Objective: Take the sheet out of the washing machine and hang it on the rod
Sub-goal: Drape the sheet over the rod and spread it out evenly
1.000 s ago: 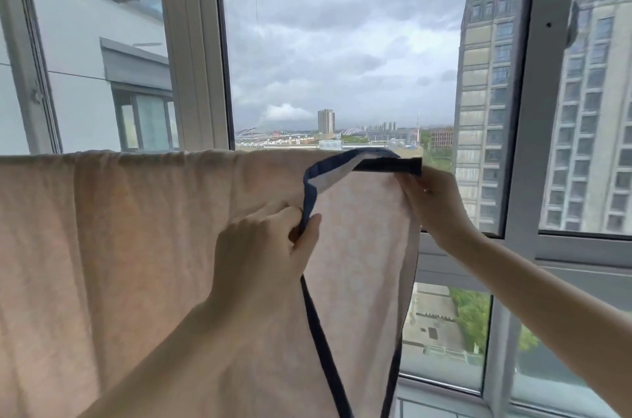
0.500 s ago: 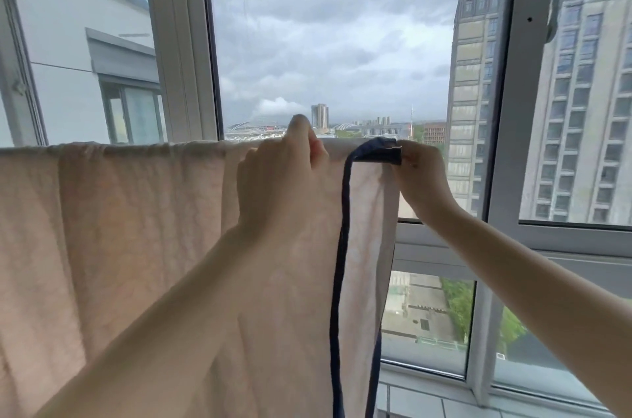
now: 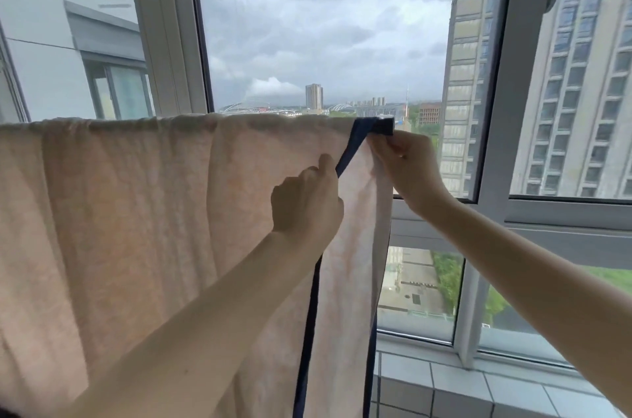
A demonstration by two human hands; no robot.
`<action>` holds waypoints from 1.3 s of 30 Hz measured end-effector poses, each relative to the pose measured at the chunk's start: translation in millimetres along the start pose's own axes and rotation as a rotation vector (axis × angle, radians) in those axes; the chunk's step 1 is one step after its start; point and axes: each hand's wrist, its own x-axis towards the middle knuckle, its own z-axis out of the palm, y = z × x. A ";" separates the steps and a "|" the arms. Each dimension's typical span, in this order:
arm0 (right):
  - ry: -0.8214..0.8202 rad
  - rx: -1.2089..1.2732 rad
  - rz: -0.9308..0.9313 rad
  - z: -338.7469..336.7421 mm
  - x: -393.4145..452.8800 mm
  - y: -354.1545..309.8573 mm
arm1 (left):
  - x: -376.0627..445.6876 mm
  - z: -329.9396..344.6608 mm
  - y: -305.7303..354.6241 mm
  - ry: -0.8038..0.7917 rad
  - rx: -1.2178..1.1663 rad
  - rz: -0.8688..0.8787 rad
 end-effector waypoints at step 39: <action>-0.347 0.001 0.462 98.9 -197.9 38.3 | -193.0 116.3 -99.6 -0.121 -0.675 -0.474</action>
